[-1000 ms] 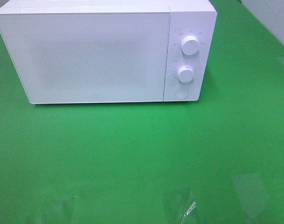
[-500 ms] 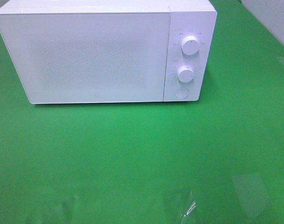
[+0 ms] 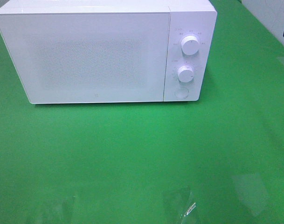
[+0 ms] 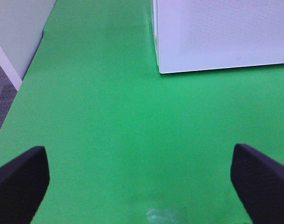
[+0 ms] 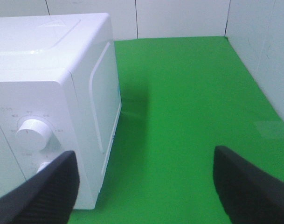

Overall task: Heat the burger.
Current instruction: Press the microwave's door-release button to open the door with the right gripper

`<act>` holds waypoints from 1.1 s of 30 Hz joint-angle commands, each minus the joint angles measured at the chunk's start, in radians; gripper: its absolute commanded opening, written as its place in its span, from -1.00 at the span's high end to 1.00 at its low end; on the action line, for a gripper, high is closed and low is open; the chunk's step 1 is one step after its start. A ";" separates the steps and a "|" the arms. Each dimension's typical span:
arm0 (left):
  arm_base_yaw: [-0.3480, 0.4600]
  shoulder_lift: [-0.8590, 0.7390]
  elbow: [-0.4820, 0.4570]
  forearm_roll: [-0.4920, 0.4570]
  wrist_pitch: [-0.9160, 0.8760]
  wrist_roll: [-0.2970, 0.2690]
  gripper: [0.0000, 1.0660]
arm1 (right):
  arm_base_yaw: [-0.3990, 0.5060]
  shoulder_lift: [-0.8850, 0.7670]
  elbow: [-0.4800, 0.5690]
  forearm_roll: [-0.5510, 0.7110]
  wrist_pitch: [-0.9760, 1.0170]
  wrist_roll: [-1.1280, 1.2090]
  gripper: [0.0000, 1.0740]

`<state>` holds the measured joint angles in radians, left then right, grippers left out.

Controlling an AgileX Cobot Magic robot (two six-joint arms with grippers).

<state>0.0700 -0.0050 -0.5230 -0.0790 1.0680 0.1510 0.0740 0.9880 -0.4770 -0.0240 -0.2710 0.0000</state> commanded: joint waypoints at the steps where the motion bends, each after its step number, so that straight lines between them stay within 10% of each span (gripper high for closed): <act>1: 0.004 -0.016 0.004 -0.001 0.003 -0.005 -0.83 | -0.004 0.057 0.003 0.003 -0.102 -0.006 -0.42; 10: 0.004 -0.016 0.004 -0.001 0.003 -0.005 -0.83 | 0.035 0.258 0.003 0.099 -0.364 -0.096 -0.42; 33: 0.004 -0.016 0.004 -0.001 0.003 -0.005 -0.83 | 0.575 0.604 0.003 0.724 -0.806 -0.375 -0.42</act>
<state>0.0700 -0.0050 -0.5230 -0.0790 1.0680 0.1510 0.6420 1.5950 -0.4780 0.6880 -1.0510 -0.3630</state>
